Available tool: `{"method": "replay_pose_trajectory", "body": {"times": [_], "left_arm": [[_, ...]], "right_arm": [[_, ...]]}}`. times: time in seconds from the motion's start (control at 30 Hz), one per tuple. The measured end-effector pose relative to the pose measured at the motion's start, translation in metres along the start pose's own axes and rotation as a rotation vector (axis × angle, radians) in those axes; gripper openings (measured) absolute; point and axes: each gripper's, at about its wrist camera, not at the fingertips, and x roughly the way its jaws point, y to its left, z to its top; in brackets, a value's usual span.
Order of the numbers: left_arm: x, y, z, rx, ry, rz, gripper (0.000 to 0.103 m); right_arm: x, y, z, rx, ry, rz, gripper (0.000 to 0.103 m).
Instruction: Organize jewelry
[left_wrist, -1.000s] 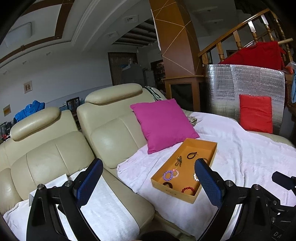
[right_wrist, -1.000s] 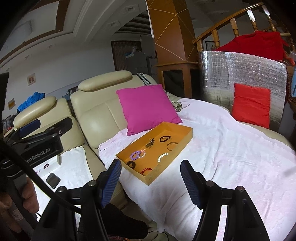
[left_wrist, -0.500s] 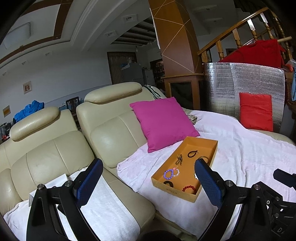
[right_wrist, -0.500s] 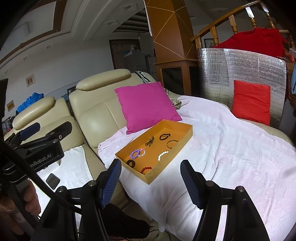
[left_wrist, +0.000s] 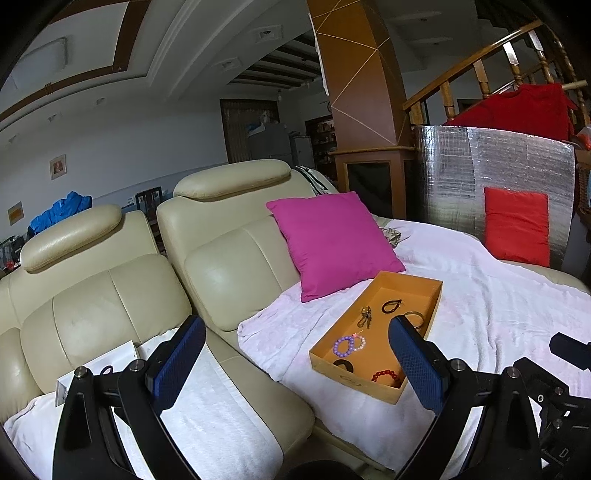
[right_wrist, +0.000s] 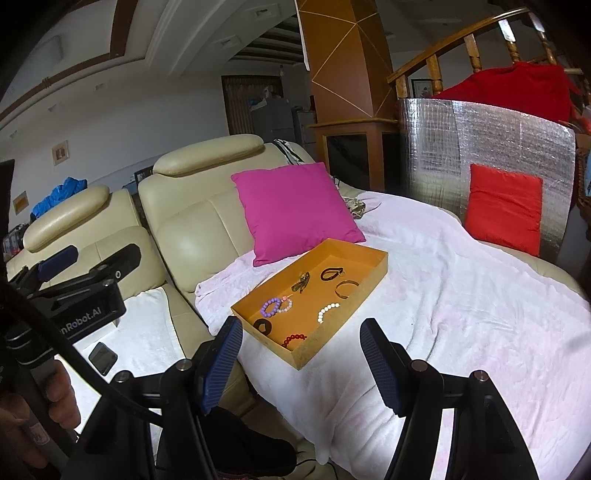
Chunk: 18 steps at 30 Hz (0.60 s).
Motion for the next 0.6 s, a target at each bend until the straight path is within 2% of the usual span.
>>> {"method": "replay_pose_trajectory", "body": {"times": [0.6], "left_arm": [[0.023,0.012,-0.001,-0.028,0.013,0.0,0.099]], "right_arm": [[0.033,0.014,0.013,-0.032,0.028,-0.018,0.07]]}}
